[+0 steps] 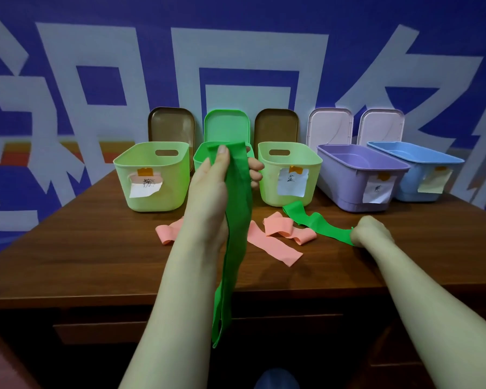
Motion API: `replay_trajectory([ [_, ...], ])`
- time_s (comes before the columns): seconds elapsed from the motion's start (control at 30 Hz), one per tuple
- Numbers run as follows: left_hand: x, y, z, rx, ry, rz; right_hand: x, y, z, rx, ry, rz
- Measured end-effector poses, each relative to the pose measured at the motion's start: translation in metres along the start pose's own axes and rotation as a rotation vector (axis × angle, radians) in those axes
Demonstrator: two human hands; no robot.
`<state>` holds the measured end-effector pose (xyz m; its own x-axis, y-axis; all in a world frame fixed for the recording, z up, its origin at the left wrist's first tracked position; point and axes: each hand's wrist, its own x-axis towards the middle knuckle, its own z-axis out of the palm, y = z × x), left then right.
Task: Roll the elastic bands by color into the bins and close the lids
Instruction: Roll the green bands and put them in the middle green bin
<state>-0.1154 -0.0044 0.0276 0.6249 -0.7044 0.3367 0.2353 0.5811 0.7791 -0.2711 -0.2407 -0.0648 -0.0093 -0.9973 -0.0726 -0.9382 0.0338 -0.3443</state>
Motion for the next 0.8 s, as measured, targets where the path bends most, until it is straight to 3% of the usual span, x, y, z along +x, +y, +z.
replay_trajectory([
  [0.23,-0.004,0.010,-0.001,0.017,-0.026,0.012,0.003,0.001,-0.002,0.222,0.188,-0.049],
  [0.47,-0.011,0.017,0.002,0.012,-0.020,0.009,-0.012,-0.032,-0.033,0.545,0.446,-0.387],
  [0.67,-0.012,0.027,0.000,0.008,-0.009,0.042,-0.056,-0.082,-0.075,1.014,0.479,-0.601],
  [0.8,-0.010,0.035,-0.004,0.014,0.012,0.064,-0.089,-0.101,-0.109,1.146,0.549,-0.755],
])
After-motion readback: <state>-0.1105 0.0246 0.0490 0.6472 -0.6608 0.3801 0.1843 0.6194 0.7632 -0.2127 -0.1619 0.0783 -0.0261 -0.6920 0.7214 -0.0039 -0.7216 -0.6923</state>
